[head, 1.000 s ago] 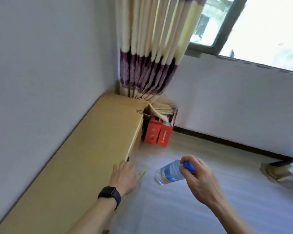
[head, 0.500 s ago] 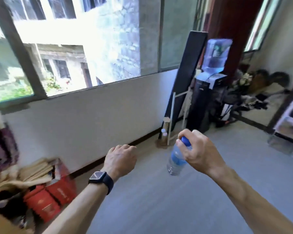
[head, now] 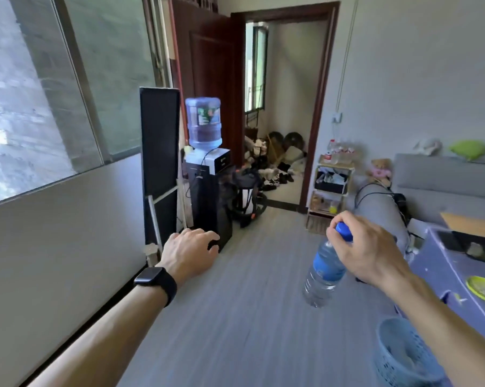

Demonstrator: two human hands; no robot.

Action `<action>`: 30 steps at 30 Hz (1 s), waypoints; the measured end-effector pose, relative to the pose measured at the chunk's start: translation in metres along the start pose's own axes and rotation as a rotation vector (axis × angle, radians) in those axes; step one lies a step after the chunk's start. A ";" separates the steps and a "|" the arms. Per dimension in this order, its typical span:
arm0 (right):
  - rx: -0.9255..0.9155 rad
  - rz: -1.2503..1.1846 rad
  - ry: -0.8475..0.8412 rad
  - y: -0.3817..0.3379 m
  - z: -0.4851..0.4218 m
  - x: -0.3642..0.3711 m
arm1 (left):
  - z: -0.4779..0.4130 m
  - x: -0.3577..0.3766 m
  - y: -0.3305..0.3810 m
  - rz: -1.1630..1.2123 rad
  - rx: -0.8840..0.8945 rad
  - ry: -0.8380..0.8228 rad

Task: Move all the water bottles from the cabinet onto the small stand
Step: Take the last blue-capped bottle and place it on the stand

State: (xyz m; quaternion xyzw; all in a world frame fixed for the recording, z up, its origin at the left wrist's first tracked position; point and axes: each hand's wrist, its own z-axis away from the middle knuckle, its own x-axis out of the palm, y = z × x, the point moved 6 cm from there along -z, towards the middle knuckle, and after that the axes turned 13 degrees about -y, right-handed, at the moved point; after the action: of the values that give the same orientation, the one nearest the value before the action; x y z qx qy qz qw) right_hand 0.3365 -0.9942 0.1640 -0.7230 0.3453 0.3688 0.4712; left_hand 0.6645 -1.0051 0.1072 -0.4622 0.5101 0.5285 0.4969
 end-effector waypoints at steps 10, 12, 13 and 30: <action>0.087 0.084 0.069 0.066 -0.188 -0.018 | -0.243 -0.028 0.030 -0.056 0.219 0.051; 0.106 0.101 0.083 0.078 -0.219 -0.015 | -0.286 -0.033 0.032 -0.059 0.237 0.042; 0.113 0.114 0.099 0.085 -0.233 -0.013 | -0.307 -0.034 0.035 -0.057 0.246 0.034; 0.165 0.082 0.058 0.272 -0.486 0.049 | -0.629 -0.003 0.133 -0.079 0.343 -0.079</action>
State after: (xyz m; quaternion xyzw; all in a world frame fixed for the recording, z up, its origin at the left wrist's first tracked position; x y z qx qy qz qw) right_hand 0.2315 -1.5428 0.1443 -0.6774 0.4174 0.3370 0.5033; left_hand 0.5207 -1.6310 0.0877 -0.3694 0.5543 0.4317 0.6082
